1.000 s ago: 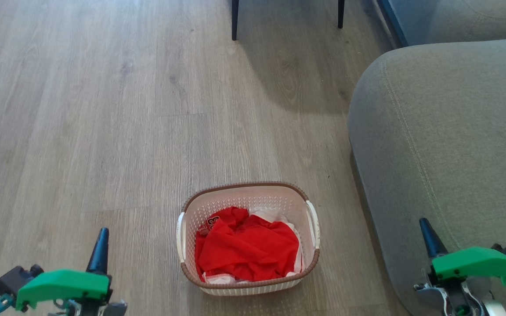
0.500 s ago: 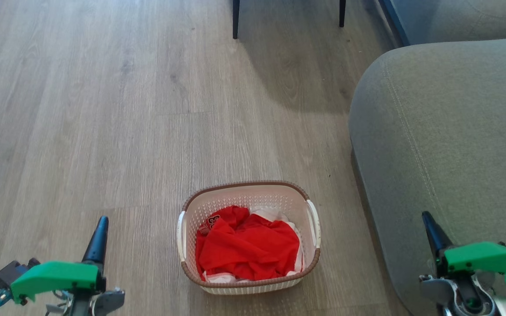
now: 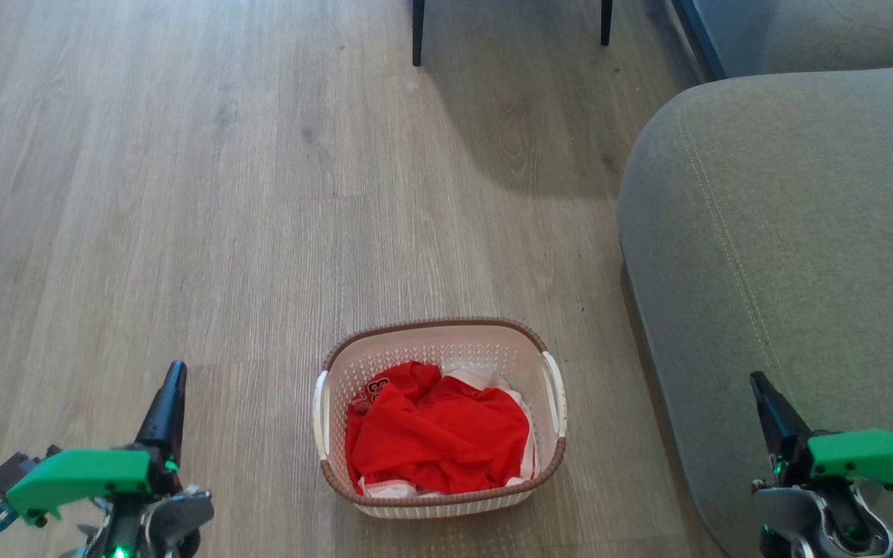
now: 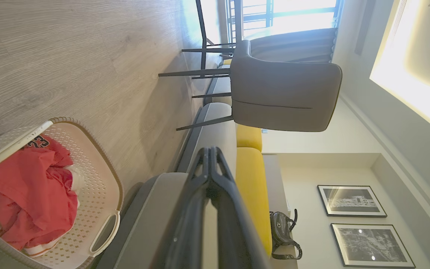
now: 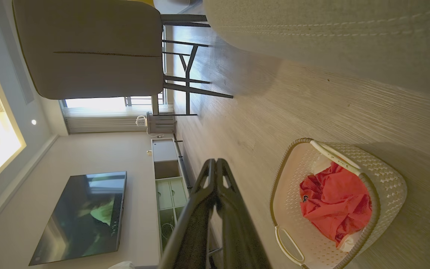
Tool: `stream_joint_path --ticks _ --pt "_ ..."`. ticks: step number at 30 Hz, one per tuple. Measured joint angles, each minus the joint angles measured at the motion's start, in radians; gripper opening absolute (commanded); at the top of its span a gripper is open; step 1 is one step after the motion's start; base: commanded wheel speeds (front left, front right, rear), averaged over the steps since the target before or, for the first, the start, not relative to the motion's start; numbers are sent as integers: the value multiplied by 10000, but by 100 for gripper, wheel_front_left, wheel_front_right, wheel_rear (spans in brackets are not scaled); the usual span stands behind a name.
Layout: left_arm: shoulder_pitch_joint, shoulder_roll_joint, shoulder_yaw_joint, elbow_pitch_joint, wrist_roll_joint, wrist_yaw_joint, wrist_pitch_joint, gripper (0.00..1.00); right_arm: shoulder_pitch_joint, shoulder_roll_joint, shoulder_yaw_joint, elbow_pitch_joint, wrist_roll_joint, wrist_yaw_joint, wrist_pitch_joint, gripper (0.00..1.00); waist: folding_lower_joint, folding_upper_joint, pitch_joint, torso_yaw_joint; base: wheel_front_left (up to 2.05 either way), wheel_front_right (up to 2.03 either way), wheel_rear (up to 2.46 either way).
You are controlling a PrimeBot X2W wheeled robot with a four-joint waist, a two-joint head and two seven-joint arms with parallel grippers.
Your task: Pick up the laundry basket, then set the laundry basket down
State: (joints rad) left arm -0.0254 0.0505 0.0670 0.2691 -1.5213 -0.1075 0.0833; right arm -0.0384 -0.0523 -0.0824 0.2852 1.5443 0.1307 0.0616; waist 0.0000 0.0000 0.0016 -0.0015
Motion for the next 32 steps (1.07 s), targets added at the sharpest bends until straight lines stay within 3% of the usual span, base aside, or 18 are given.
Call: stream_joint_path --ticks 8,32 --pt "-287 -19 79 58 -830 -167 222 0 -87 0 -171 -44 821 0 217 0 0 0 16 15 0 0 0" --pt "-363 -35 90 61 -861 -165 224 0 -198 2 -249 -56 846 0 253 0 0 0 15 14 0 0 0"
